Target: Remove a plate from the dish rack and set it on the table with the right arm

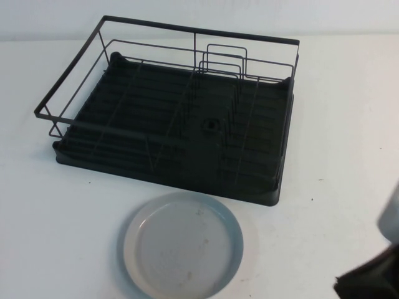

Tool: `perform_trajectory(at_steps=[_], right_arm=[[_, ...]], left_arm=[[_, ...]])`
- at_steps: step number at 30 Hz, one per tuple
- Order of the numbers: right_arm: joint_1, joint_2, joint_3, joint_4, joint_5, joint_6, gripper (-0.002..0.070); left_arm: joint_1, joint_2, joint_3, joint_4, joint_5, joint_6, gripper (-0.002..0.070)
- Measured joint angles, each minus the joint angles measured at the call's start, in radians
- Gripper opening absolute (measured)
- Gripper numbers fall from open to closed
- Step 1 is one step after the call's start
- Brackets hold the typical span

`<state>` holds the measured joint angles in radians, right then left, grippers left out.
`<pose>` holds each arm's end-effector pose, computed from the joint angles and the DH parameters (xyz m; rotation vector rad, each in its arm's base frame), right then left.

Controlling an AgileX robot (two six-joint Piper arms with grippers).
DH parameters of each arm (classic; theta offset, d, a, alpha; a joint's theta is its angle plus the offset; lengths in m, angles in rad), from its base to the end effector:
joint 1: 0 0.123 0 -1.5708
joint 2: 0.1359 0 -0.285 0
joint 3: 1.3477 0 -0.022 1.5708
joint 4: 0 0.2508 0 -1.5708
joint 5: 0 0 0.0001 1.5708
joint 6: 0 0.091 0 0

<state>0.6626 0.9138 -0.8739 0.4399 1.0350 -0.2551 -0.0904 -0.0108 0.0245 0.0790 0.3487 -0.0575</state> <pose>0.1035 0.1230 0.3354 -1.0079 2.3676 0.7258 0.0533 -0.0024 0.1742 0.0800 1.8432 -0.0266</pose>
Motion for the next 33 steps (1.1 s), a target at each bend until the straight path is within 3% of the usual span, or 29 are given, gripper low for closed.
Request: perform_trajectory(at_steps=[7, 12, 15, 20, 26, 33], right_arm=[[0.0, -0.094, 0.0, -0.1, 0.15, 0.0, -0.0018], [0.0, -0.098, 0.017, -0.166, 0.119, -0.013, -0.0018], [-0.04, -0.142, 0.085, -0.179, 0.001, -0.119, -0.0018], [-0.225, -0.303, 0.317, -0.171, -0.304, -0.307, -0.0018], [-0.39, -0.594, 0.615, -0.042, -0.647, -0.346, -0.0018], [-0.505, -0.89, 0.817, 0.065, -0.825, -0.354, -0.0018]], left_arm=[[0.0, 0.0, 0.0, 0.0, 0.0, 0.0, -0.0004], [0.0, 0.0, 0.0, 0.0, 0.0, 0.0, -0.0004], [0.0, 0.0, 0.0, 0.0, 0.0, 0.0, -0.0004], [0.0, 0.0, 0.0, 0.0, 0.0, 0.0, -0.0004], [0.0, 0.0, 0.0, 0.0, 0.0, 0.0, -0.0004], [0.0, 0.0, 0.0, 0.0, 0.0, 0.0, -0.0004]])
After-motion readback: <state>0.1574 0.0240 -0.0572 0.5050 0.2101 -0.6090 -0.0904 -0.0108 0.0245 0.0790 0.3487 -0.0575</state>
